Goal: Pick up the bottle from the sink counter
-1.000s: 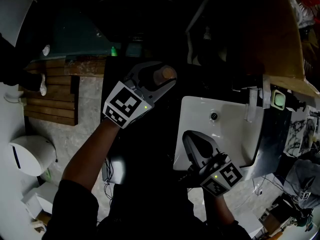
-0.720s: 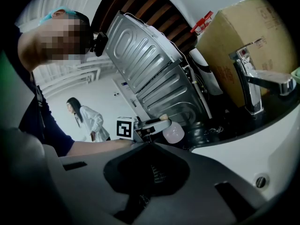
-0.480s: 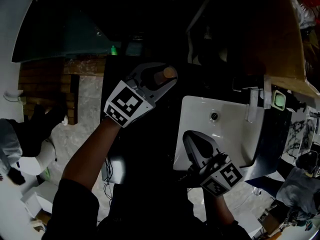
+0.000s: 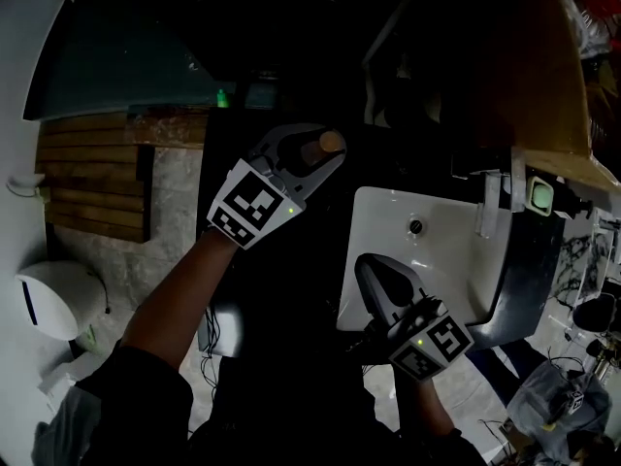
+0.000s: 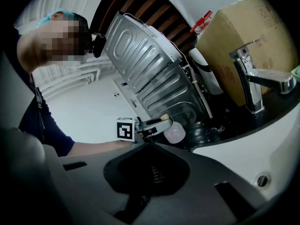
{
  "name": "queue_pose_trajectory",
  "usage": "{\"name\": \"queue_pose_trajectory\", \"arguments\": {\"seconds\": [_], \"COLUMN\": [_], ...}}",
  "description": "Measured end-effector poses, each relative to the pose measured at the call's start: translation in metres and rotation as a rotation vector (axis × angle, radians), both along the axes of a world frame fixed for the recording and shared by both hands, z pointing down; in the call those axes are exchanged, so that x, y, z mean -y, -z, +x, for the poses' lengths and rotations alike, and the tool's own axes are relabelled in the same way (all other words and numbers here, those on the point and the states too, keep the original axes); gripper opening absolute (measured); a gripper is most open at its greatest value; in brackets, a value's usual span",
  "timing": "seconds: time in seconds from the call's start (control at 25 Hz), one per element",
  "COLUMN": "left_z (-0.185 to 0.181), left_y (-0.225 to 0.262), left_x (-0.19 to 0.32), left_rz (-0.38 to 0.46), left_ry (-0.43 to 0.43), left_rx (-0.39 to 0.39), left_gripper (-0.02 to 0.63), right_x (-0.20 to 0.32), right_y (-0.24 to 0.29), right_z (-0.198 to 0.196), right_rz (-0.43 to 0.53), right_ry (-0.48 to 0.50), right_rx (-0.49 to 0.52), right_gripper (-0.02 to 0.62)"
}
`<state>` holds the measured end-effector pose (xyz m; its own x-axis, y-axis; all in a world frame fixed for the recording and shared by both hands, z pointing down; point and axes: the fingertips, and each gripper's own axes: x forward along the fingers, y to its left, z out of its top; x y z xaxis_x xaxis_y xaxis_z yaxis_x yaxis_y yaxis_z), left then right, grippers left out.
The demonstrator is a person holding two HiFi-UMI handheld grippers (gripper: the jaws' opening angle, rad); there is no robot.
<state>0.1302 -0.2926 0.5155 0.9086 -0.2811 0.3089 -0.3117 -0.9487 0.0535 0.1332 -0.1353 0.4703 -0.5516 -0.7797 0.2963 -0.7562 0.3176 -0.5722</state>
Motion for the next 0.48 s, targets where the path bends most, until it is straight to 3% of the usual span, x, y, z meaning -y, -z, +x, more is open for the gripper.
{"name": "queue_pose_trajectory", "arguments": {"seconds": [0.48], "left_z": [-0.0029], "left_y": [-0.0007], "left_x": [-0.0038], "left_rz": [0.008], "left_ry": [0.010], "left_rx": [0.007], "left_gripper": [0.141], "right_x": [-0.0036], "right_y": [0.0035], "right_z": [0.0003], "right_rz": [0.003], "right_ry": [-0.005], "right_rx": [0.002], "right_gripper": [0.021]}}
